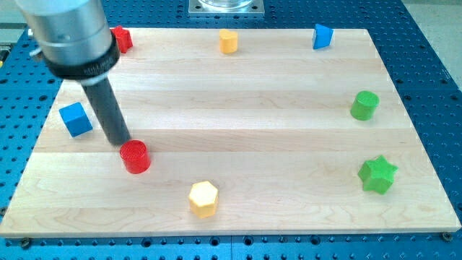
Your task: Place the red circle bottom left
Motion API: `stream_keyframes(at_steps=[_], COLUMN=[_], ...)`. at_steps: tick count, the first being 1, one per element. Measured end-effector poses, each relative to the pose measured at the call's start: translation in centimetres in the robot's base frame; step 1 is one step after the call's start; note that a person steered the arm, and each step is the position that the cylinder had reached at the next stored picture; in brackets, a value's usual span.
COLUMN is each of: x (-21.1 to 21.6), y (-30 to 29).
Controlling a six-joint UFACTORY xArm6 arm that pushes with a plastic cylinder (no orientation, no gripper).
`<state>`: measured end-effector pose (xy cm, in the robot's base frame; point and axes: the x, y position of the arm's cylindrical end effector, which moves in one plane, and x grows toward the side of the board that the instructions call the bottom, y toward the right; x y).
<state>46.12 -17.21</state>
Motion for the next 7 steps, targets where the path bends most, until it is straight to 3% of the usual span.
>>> stream_keyframes(at_steps=[1, 3, 4, 5, 7], x=[0.9, 8.9, 7.7, 13.0, 13.3], y=[6.8, -1.8, 2.5, 3.4, 0.2])
